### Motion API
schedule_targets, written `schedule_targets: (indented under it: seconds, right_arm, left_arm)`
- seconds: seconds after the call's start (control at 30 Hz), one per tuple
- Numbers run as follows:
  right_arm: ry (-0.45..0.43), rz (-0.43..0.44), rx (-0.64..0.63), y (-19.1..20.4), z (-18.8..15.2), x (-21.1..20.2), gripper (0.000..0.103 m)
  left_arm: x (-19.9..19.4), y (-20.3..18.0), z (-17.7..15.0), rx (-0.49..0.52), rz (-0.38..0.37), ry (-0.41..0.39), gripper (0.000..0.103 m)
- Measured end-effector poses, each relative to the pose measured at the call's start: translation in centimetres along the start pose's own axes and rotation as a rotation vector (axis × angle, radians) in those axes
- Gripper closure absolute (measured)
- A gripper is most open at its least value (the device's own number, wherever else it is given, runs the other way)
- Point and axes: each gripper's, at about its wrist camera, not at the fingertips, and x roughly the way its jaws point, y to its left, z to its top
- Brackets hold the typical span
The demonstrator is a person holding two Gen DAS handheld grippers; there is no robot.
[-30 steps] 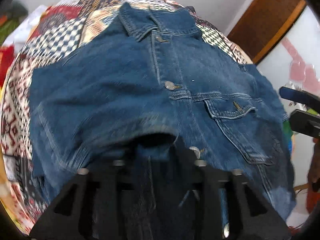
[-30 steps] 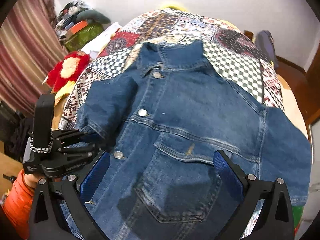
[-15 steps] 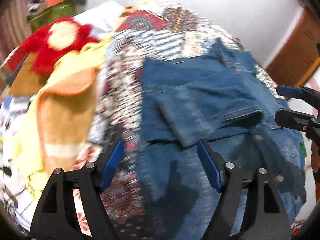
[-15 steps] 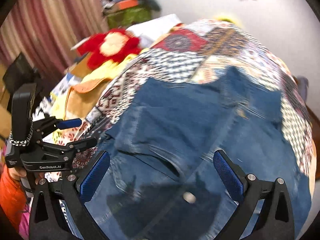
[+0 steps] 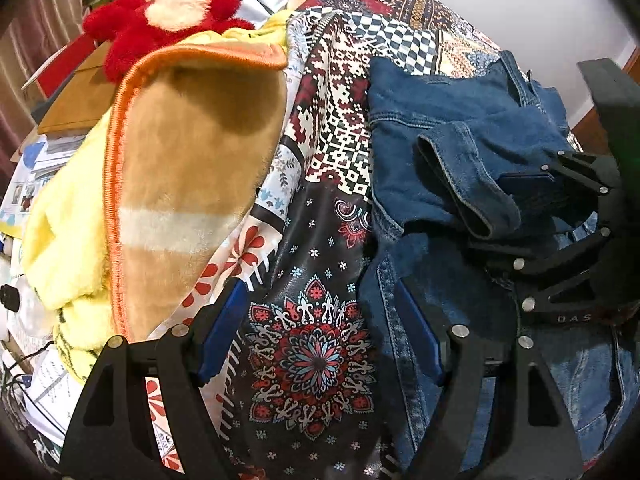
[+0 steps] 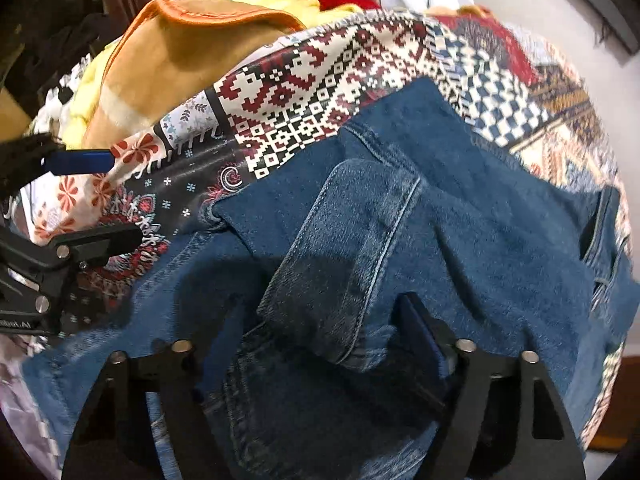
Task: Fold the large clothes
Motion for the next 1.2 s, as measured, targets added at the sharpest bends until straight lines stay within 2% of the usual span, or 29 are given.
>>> schedule_targets:
  seconds: [0.03, 0.07, 0.13, 0.23, 0.4, 0.57, 0.77, 0.93, 1.07, 1.2]
  right_arm:
    - [-0.007, -0.003, 0.0, -0.1, -0.1, -0.1, 0.048]
    - [-0.016, 0.007, 0.01, -0.3, -0.2, -0.2, 0.051]
    - [-0.041, 0.064, 0.053, -1.2, -0.4, -0.7, 0.067]
    - [-0.07, 0.112, 0.142, -2.7, -0.5, -1.4, 0.081]
    - [-0.153, 0.158, 0.253, -5.0, -0.8, -3.9, 0.085]
    - [-0.255, 0.136, 0.314, -7.7, -2.1, -8.2, 0.086]
    - [-0.376, 0.115, 0.429, -12.5, -5.9, -13.7, 0.086]
    - [-0.429, 0.101, 0.554, -16.5, -11.1, -16.4, 0.086]
    - [-0.449, 0.092, 0.628, -18.7, -14.8, -17.5, 0.086]
    - [-0.451, 0.082, 0.7, -20.7, -18.5, -17.5, 0.088]
  left_arm:
    - [0.2, -0.1, 0.1, 0.005, 0.002, 0.001, 0.028]
    - [0.5, -0.2, 0.3, 0.008, 0.003, 0.002, 0.028]
    - [0.9, -0.5, 0.8, 0.012, -0.004, 0.005, 0.028]
    - [1.2, -1.4, 2.0, 0.017, -0.02, -0.012, 0.028]
    - [2.5, -3.2, 4.2, 0.029, -0.032, -0.015, 0.028]
    - [5.1, -5.1, 4.5, 0.082, -0.002, 0.041, 0.028]
    - [5.9, -6.3, 4.1, 0.129, 0.054, 0.06, 0.023]
    - [4.9, -7.5, 4.7, 0.158, 0.108, 0.066, 0.024]
    - [1.8, -10.2, 6.1, 0.191, 0.066, 0.0, 0.024]
    - [-1.1, -15.0, 7.8, 0.252, -0.032, -0.064, 0.022]
